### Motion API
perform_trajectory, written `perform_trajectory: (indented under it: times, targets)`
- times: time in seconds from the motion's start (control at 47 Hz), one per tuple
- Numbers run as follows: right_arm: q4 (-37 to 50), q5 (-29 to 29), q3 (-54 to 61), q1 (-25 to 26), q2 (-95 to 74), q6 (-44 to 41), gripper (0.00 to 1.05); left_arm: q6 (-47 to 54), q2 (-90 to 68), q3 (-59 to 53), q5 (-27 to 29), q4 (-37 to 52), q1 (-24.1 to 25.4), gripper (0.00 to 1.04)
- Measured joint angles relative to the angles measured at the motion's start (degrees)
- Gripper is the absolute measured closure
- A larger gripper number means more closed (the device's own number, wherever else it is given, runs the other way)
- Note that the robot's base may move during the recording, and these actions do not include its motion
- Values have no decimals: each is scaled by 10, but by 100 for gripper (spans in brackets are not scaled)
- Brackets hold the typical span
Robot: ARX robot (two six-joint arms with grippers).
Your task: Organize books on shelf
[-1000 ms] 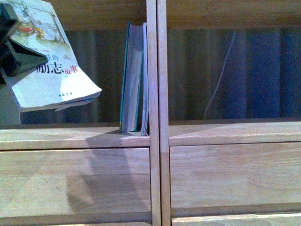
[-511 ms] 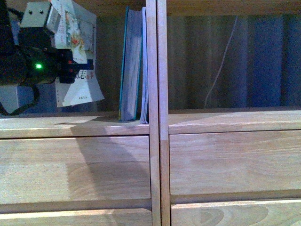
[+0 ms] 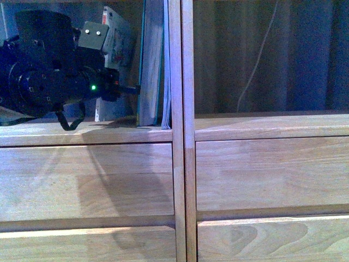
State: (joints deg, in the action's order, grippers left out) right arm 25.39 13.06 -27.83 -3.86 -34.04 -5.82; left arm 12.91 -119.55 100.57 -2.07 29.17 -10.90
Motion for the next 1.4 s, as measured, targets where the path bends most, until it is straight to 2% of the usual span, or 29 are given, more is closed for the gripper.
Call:
perform_trajectory:
  times: [0.404,0.617,0.702,0.894,1.106,1.277,1.404]
  targets:
    - [0,0,0,0,0,0,7,39,-30,22,59,-1,-45,98]
    - [0,0,0,0,0,0,7,46,-21,2,57,21,-46,55]
    - [0,0,0,0,0,0,7,45,4,-42,55,51,-46,38]
    - [0,0,0,0,0,0,7,20,92,-162,37,108,-42,6]
    - [0,0,0,0,0,0,7,-35,218,-309,20,137,-32,7]
    - [0,0,0,0,0,0,7,-96,355,-449,-18,149,-9,7]
    - [0,0,0,0,0,0,7,-153,463,-547,-60,123,6,7]
